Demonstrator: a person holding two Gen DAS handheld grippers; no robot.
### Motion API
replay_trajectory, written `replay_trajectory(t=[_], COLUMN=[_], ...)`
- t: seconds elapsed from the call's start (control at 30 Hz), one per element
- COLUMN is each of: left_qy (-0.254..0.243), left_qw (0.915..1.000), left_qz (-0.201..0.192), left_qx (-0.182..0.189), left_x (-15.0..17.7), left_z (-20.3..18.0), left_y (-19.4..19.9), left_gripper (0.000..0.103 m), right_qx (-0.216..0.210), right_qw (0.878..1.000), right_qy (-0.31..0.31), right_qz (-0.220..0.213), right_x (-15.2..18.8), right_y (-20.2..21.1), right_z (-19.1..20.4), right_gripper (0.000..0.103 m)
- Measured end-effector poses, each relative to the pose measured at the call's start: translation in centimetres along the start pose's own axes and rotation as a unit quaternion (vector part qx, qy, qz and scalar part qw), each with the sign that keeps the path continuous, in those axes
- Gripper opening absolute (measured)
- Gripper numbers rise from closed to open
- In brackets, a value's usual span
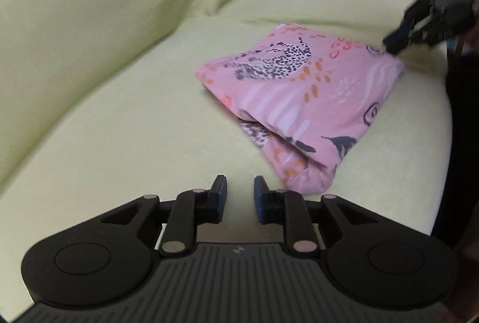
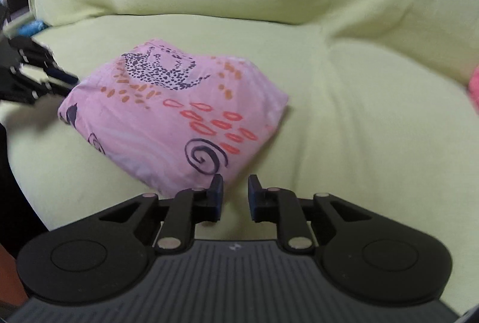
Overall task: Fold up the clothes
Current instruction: 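Move the left gripper to one bundle end while the right gripper reaches the other, then grasp one end of the pink bundle with the left gripper while the right gripper grasps the other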
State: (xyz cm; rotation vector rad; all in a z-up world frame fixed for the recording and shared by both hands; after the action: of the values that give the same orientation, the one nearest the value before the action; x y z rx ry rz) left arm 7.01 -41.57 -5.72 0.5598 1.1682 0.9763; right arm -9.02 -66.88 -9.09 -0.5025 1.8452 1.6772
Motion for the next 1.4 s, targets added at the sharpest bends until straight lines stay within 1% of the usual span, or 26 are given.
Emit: replay_trajectory(t=[0.07,0.1,0.13,0.2,0.23,0.3,0.33,0.37,0.43,0.5,0.57,0.6,0.67,0.73,0.8,0.87,0.9,0.93,1.0,1.07,1.13,1.33,1.4], left_qy=[-0.056,-0.084,-0.111,-0.163,-0.184,-0.208,-0.212,-0.204,-0.181,-0.169,-0.168,-0.175,-0.191,-0.221,-0.248,-0.271,-0.282,-0.297,-0.328,-0.35,-0.361,-0.37,-0.375], left_qw=[0.9975,0.9945,0.9911,0.984,0.9807,0.9765,0.9756,0.9772,0.9821,0.9848,0.9853,0.984,0.9805,0.9729,0.965,0.9573,0.9532,0.9473,0.9325,0.9225,0.9185,0.9156,0.9127], left_qz=[-0.033,-0.051,-0.064,-0.064,-0.058,-0.03,-0.029,-0.036,-0.033,-0.03,-0.025,-0.022,-0.015,-0.019,-0.027,-0.026,-0.026,-0.022,-0.013,-0.005,-0.001,-0.006,-0.009], left_qx=[-0.029,-0.035,-0.036,-0.034,-0.035,-0.047,-0.05,-0.048,-0.038,-0.026,-0.022,-0.028,-0.044,-0.066,-0.081,-0.097,-0.105,-0.118,-0.15,-0.164,-0.162,-0.157,-0.163], left_x=[-1.4,-2.2,-3.2,-4.6,-4.9,-4.6,-4.2,-3.9,-3.0,-2.4,-2.4,-2.5,-2.7,-3.0,-3.2,-2.9,-2.7,-2.5,-2.1,-1.7,-1.4,-1.3,-1.2], left_z=[-2.1,-3.6,-5.1,-8.0,-9.1,-9.9,-9.7,-9.2,-8.0,-7.2,-6.9,-7.0,-7.1,-8.1,-9.3,-10.4,-10.9,-11.5,-12.4,-13.4,-13.9,-15.4,-15.7], left_y=[1.8,2.3,2.4,1.0,0.0,-2.3,-3.0,-3.1,-2.8,-2.3,-2.0,-1.6,-0.6,0.3,1.0,1.1,1.1,0.7,-0.2,-1.0,-1.4,-2.5,-2.8], left_gripper=[0.024,0.025,0.028,0.033,0.033,0.033,0.032,0.032,0.033,0.033,0.033,0.033,0.033,0.033,0.035,0.035,0.038,0.04,0.04,0.04,0.041,0.041,0.041], right_qx=[0.0,-0.012,-0.023,-0.033,-0.033,-0.027,-0.028,-0.041,-0.044,-0.016,0.003,0.016,0.032,0.045,0.05,0.048,0.046,0.045,0.046,0.047,0.052,0.06,0.06], right_qw=[0.999,0.998,0.997,0.995,0.994,0.995,0.995,0.996,0.996,0.996,0.996,0.996,0.995,0.992,0.988,0.987,0.987,0.987,0.987,0.986,0.984,0.98,0.98], right_qy=[0.028,0.042,0.056,0.083,0.094,0.096,0.091,0.084,0.075,0.071,0.056,0.057,0.077,0.11,0.138,0.148,0.15,0.151,0.151,0.155,0.165,0.182,0.185], right_qz=[-0.027,-0.039,-0.045,-0.042,-0.038,-0.01,0.003,0.002,0.014,0.059,0.067,0.07,0.058,0.046,0.042,0.042,0.043,0.043,0.042,0.042,0.043,0.049,0.05], right_x=[-0.5,-1.0,-1.5,-2.3,-2.5,-2.3,-1.8,-1.1,0.0,1.6,2.3,2.4,2.2,1.8,1.2,0.6,0.3,0.1,-0.4,-0.8,-0.9,-0.8,-0.7], right_y=[1.2,1.3,1.0,-0.4,-1.2,-3.1,-3.6,-3.3,-2.5,-2.6,-2.1,-1.7,0.0,1.0,1.1,0.6,0.2,0.5,0.6,0.2,0.0,-0.8,-1.0], right_z=[2.3,3.8,5.1,7.1,7.7,7.4,6.7,5.6,3.8,1.9,0.6,0.4,1.0,2.5,4.2,5.1,5.5,5.7,6.0,6.4,6.7,7.4,7.5], right_gripper=[0.017,0.018,0.019,0.019,0.019,0.019,0.019,0.018,0.018,0.02,0.021,0.021,0.021,0.022,0.023,0.023,0.023,0.023,0.025,0.032,0.033,0.034,0.034])
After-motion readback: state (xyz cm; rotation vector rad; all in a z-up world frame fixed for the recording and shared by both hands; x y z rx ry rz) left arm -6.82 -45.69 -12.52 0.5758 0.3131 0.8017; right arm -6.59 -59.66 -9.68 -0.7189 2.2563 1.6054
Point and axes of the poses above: each gripper's, at about its wrist camera, not at the fingertips, and y roughly against the way its jaws point, z to its left, x to its underside, the point moved 5 cm from there along -y, roughly the way its jaws point, and after that the axes turned 10 degrees about z, right-handed, at the moved point
